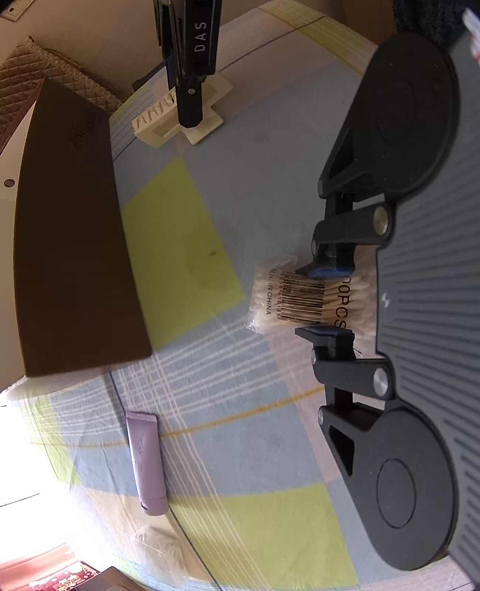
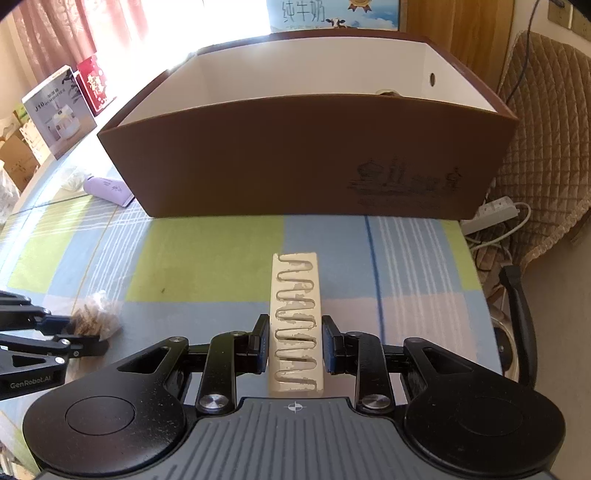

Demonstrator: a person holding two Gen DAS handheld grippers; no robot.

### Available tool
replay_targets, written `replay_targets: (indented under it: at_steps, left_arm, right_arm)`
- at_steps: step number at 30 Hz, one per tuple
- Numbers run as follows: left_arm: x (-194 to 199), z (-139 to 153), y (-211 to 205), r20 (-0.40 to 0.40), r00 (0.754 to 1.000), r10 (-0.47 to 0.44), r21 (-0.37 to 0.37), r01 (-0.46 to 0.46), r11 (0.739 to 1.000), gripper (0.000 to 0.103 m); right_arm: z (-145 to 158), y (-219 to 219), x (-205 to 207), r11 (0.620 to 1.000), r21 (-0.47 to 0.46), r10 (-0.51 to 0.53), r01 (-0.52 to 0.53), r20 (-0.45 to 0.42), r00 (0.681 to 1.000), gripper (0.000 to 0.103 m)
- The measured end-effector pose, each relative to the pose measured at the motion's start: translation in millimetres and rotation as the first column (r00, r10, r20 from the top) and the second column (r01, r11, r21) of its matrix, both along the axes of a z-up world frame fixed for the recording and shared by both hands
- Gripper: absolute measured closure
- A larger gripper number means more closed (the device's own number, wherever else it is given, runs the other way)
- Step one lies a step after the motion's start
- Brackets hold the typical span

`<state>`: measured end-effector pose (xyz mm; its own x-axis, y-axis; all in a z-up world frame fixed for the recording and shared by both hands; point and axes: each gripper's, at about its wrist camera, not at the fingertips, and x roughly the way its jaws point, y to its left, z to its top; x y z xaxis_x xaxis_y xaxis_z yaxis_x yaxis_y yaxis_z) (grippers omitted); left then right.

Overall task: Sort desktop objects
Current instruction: 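Carry the swab bag and white holder over the cardboard box with both tools, then lower both tools into the box and open them to release the items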

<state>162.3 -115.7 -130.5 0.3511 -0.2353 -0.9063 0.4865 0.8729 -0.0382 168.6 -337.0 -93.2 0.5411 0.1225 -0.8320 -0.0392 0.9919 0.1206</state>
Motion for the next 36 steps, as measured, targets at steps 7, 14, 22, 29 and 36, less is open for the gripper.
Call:
replay_targets:
  at_steps: [7, 14, 22, 29, 36]
  left_arm:
    - [-8, 13, -2, -0.005, 0.999, 0.038, -0.036, -0.038, 0.999, 0.084]
    - [-9, 56, -4, 0.039, 0.997, 0.072, -0.141, -0.066, 0.988, 0.084]
    - [15, 99, -36, 0.130, 0.989, 0.063, -0.209, -0.034, 0.977, 0.084]
    - [45, 119, -65, 0.181, 0.982, 0.048, -0.228, -0.005, 0.974, 0.084]
    - [84, 131, -89, 0.217, 0.975, 0.051, -0.249, 0.005, 0.969, 0.084]
  right_arm:
    - [10, -28, -7, 0.996, 0.081, -0.031, 0.031, -0.005, 1.000, 0.078]
    - [39, -53, -8, 0.978, 0.205, -0.034, 0.026, 0.037, 0.999, 0.078]
    - [76, -61, 4, 0.958, 0.285, -0.007, -0.032, 0.137, 0.991, 0.078]
    - [97, -70, 27, 0.953, 0.297, -0.001, -0.062, 0.205, 0.979, 0.078]
    - [110, -84, 58, 0.963, 0.262, -0.006, -0.062, 0.252, 0.968, 0.078]
